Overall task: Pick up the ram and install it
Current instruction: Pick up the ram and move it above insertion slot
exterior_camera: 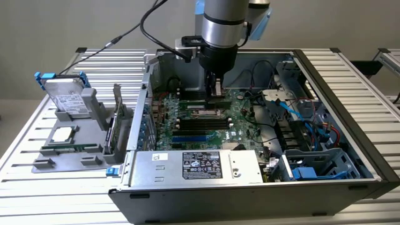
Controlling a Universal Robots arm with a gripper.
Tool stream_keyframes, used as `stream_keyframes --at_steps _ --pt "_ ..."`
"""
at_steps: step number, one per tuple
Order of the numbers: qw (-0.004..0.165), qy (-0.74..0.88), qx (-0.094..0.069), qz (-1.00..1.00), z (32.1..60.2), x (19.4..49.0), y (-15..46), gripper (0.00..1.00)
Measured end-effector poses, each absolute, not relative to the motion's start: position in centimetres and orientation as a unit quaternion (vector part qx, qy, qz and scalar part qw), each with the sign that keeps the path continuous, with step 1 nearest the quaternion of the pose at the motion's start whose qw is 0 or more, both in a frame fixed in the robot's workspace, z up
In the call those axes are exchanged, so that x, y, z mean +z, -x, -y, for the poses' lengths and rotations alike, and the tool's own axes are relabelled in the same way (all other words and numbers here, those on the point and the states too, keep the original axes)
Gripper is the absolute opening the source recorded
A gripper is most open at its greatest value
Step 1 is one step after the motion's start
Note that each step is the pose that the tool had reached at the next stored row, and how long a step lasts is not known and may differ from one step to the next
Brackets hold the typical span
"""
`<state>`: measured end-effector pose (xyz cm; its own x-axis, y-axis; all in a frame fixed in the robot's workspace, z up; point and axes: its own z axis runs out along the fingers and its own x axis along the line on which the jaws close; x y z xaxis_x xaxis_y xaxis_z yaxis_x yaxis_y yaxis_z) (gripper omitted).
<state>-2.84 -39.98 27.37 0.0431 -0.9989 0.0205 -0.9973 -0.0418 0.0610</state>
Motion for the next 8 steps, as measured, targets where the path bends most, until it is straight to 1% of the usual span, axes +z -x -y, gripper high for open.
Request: stream_keyframes --at_steps 8 --pt "0.024 -0.722 -0.018 0.691 40.0 25.9 2.7 0.14"
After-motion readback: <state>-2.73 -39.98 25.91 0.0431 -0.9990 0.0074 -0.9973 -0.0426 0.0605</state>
